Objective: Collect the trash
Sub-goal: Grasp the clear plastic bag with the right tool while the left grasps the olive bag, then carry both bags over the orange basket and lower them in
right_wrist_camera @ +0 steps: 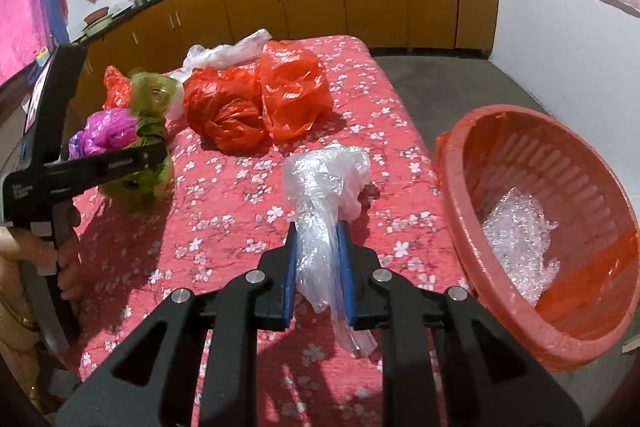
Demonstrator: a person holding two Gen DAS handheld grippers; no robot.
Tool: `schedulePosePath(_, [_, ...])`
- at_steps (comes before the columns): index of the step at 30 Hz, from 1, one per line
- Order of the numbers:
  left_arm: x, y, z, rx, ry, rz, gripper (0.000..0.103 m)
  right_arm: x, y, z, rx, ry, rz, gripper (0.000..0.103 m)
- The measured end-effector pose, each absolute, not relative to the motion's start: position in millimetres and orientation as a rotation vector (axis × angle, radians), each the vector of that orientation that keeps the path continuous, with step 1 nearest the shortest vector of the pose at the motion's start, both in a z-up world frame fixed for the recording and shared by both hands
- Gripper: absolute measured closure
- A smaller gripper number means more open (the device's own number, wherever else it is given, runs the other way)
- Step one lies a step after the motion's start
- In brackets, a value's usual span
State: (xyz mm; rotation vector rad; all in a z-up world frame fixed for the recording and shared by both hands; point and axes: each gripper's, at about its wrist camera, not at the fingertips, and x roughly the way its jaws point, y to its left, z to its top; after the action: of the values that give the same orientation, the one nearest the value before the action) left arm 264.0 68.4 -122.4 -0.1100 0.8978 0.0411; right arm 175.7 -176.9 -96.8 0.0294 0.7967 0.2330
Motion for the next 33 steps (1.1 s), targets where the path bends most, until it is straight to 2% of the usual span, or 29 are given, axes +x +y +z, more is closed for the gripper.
schedulePosePath(3, [254,72,-119,-0.141,0.881,0.019,0.094,173,-181,-91,0.040,0.782,0.228,0.084])
schedulePosePath(13, [216,63,-77,-0.140,0.781,-0.067,0.094,161,-210,-64,0.083,0.706,0.164,0.084])
schedulePosePath(22, [199,-4,-43,-0.071,0.737,-0.274,0.094,148,-258,-48,0.140,0.657,0.023,0.084])
schedulePosePath(33, [195,-90,-34,-0.027,0.728,-0.507,0.094,128,-314,-42,0.180,0.618,-0.163,0.084])
